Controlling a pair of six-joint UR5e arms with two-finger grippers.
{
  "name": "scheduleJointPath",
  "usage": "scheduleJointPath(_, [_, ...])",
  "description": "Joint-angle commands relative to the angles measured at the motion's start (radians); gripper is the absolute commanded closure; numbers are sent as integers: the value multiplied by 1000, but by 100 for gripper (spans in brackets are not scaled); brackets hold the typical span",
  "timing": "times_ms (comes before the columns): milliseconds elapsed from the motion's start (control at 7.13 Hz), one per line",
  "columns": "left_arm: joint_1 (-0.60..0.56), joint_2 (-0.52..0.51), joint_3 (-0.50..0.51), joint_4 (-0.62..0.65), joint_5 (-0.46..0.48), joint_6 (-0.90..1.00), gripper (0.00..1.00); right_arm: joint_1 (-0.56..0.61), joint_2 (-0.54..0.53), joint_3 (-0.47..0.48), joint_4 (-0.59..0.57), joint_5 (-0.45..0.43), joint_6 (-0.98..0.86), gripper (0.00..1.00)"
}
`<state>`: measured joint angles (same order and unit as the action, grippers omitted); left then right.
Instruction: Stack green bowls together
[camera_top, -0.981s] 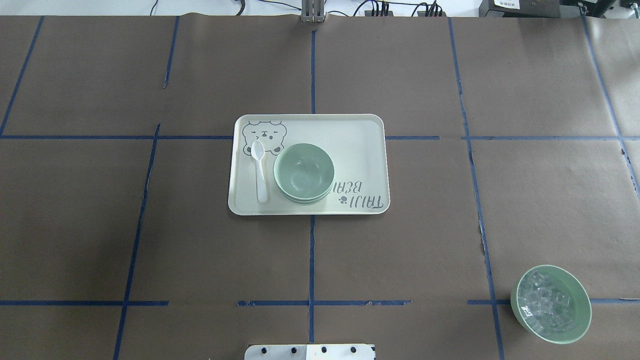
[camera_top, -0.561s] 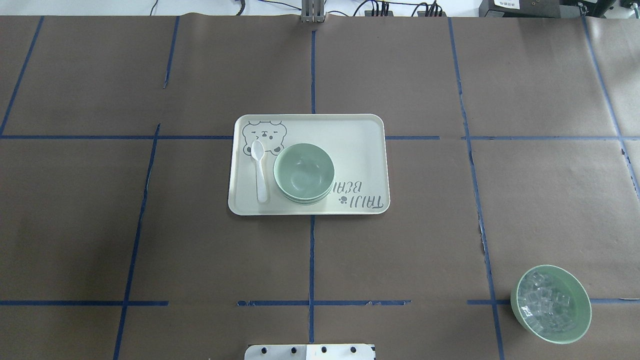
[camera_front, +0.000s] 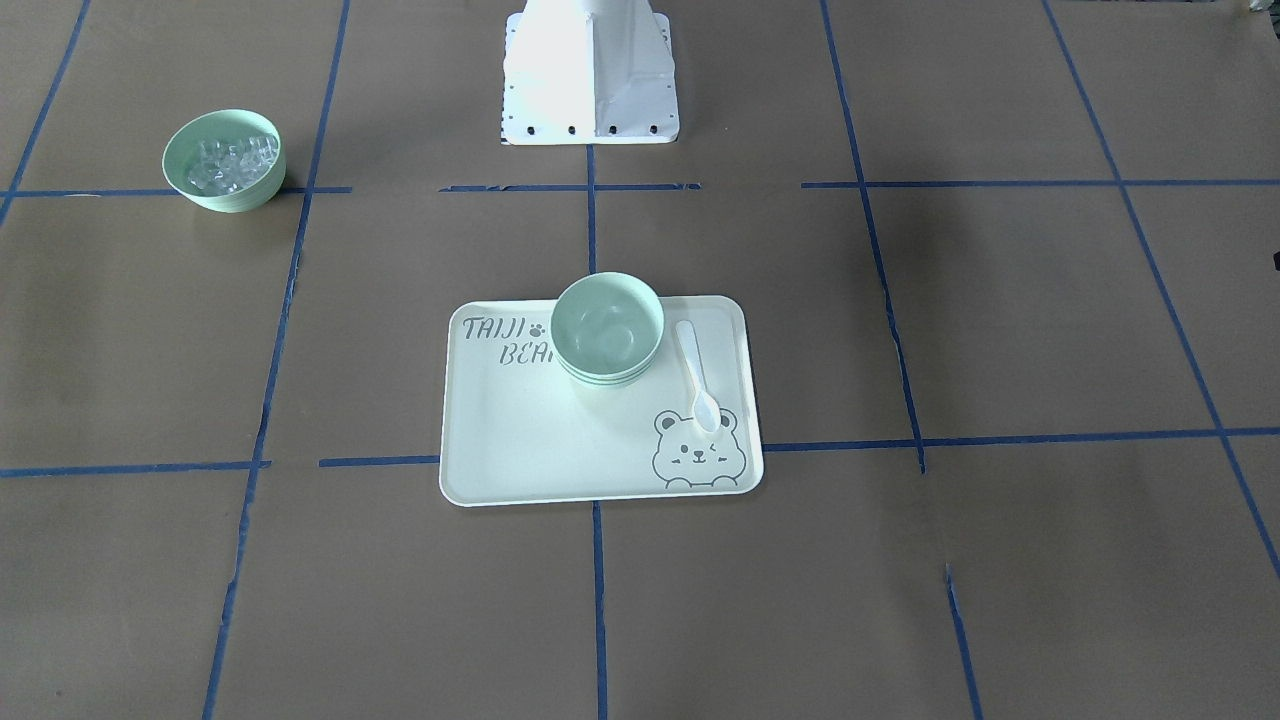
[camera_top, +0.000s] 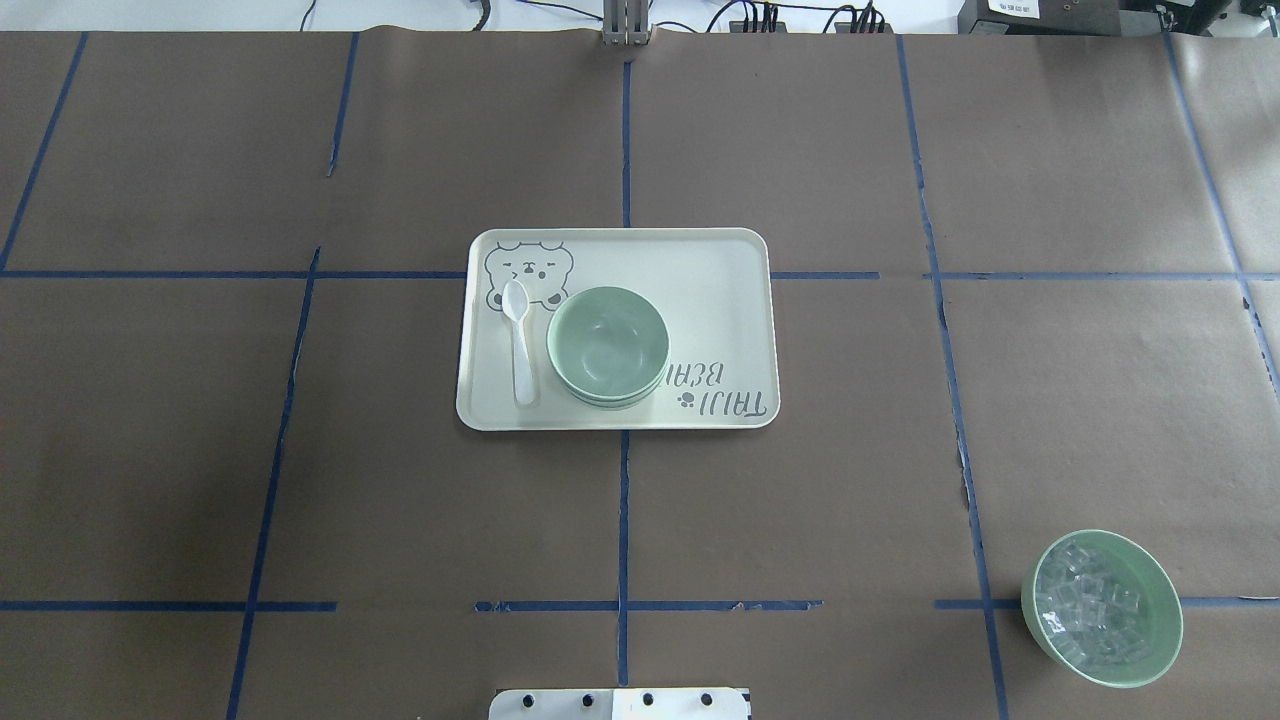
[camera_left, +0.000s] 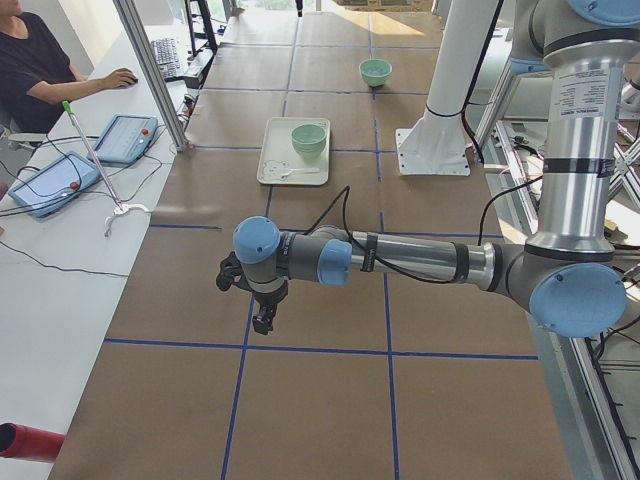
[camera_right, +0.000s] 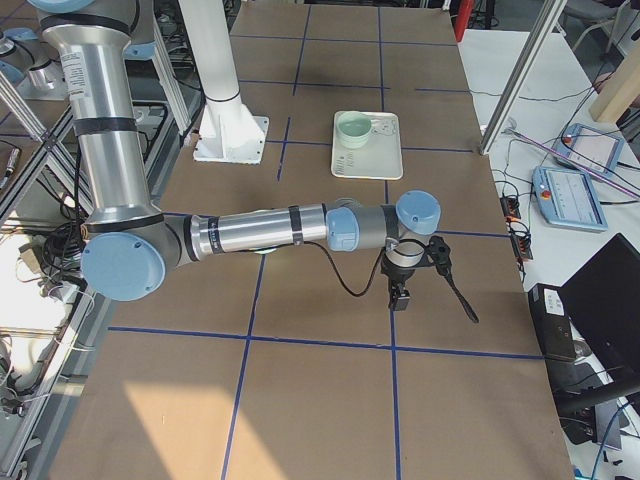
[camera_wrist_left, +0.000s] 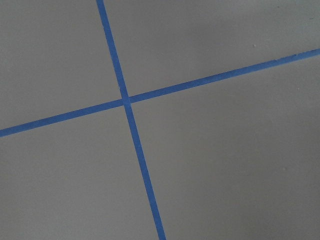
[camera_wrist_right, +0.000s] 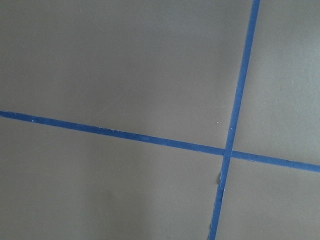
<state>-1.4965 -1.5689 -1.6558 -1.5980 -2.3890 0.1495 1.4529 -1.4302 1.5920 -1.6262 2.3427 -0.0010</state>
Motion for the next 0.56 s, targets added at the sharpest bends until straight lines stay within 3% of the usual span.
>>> scheduleJointPath(0, [1, 1, 13, 6, 5, 1, 0, 1, -4, -1, 2, 4, -1, 0])
scheduleJointPath(421, [-7, -13, 56, 33, 5, 1, 0, 9, -9, -4, -3, 9, -30, 0])
